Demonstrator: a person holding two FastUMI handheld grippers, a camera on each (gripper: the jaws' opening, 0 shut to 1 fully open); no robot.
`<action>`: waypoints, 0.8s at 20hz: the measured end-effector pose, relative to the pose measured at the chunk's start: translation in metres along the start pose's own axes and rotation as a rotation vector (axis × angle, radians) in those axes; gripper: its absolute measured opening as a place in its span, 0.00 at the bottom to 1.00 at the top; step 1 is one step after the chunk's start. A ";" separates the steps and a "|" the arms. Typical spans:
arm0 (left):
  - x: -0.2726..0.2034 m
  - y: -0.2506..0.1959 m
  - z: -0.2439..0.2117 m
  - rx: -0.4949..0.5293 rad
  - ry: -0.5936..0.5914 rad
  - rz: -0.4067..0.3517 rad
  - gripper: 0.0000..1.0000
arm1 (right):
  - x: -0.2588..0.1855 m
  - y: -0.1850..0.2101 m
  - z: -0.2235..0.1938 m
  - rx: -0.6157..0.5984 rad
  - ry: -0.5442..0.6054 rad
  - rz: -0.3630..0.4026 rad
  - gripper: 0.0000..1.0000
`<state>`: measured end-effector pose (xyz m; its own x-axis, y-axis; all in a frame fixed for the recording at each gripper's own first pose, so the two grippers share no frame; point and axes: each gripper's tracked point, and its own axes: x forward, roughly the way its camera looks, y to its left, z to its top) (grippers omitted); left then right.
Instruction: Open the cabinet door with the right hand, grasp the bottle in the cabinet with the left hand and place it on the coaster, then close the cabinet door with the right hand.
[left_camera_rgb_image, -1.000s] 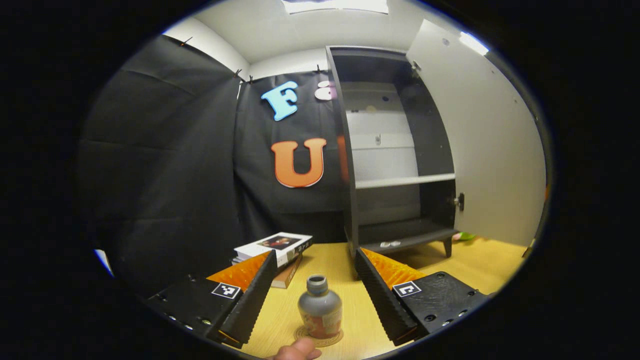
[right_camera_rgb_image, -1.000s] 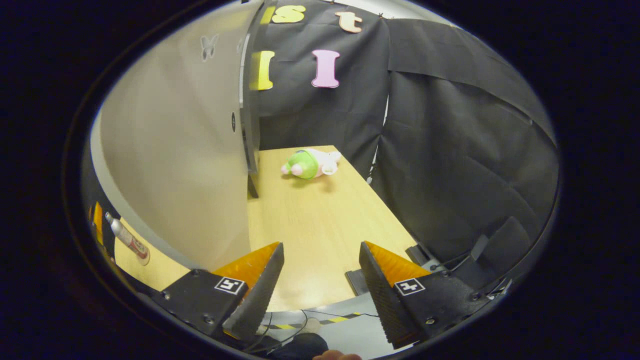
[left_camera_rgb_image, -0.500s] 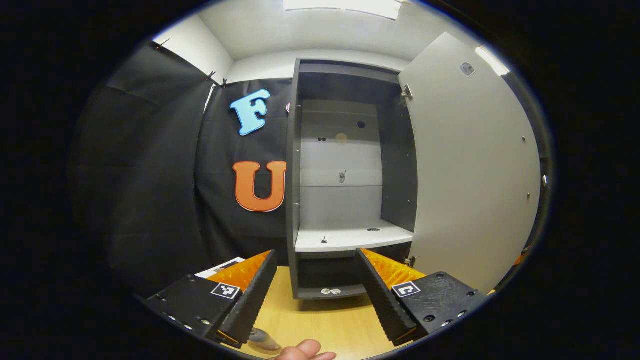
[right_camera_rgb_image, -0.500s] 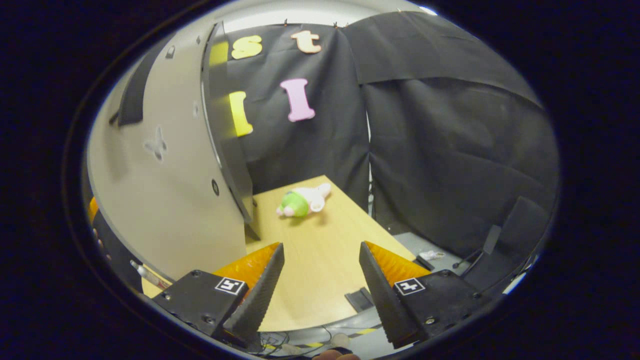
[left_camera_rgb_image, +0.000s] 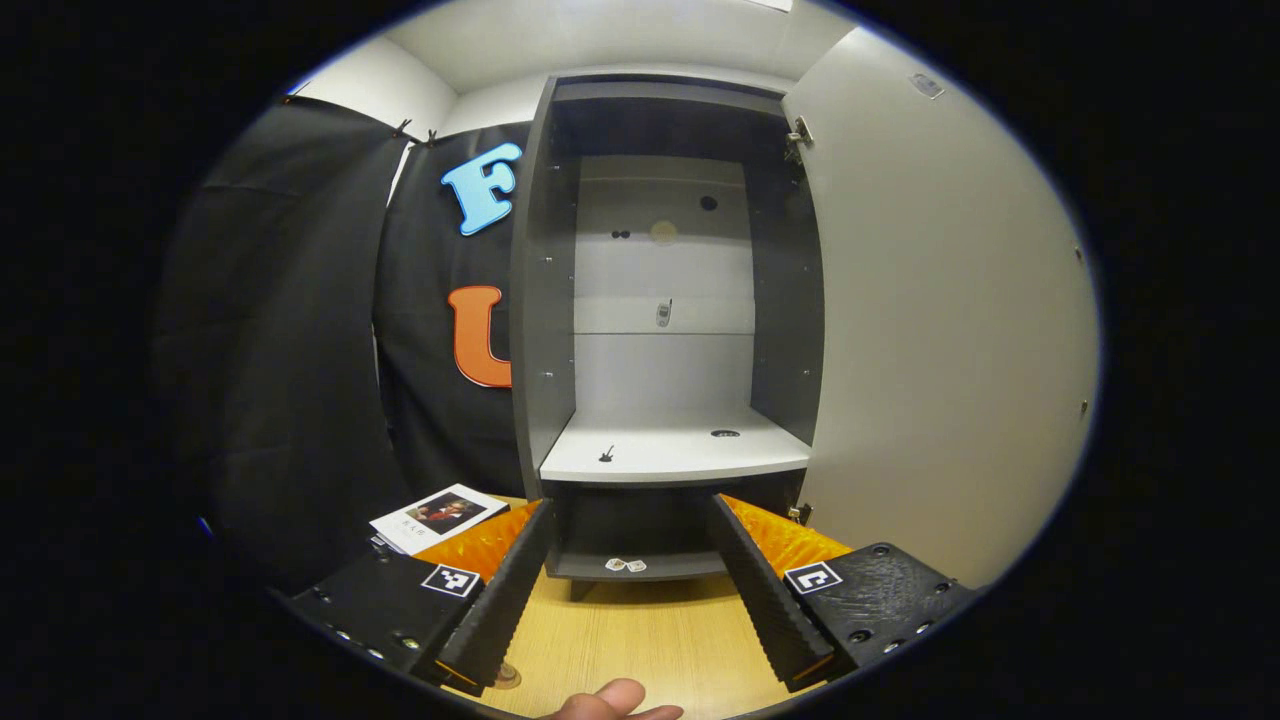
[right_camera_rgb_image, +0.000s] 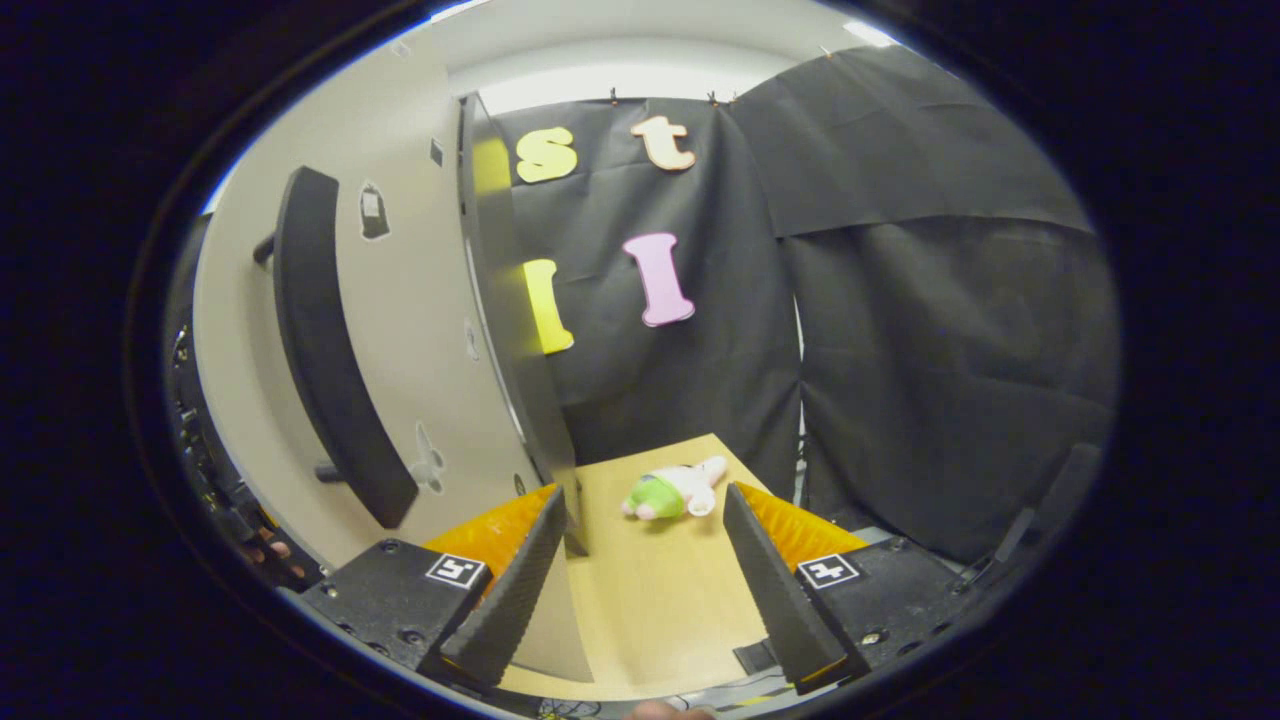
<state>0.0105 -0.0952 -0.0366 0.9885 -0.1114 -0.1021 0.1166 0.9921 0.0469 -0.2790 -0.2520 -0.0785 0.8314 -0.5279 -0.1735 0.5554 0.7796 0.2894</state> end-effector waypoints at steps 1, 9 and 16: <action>0.000 0.001 0.000 0.001 0.002 -0.002 0.95 | -0.002 0.002 0.007 0.008 -0.011 0.003 0.99; -0.006 0.011 -0.004 0.032 0.000 -0.010 0.95 | -0.019 0.022 0.041 -0.108 -0.117 -0.035 0.96; -0.011 0.034 -0.001 0.004 -0.006 -0.009 0.95 | -0.024 0.068 0.030 -0.078 -0.100 0.023 0.94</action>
<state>0.0037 -0.0601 -0.0352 0.9880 -0.1202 -0.0968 0.1255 0.9908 0.0499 -0.2611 -0.1963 -0.0265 0.8402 -0.5375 -0.0714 0.5391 0.8138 0.2171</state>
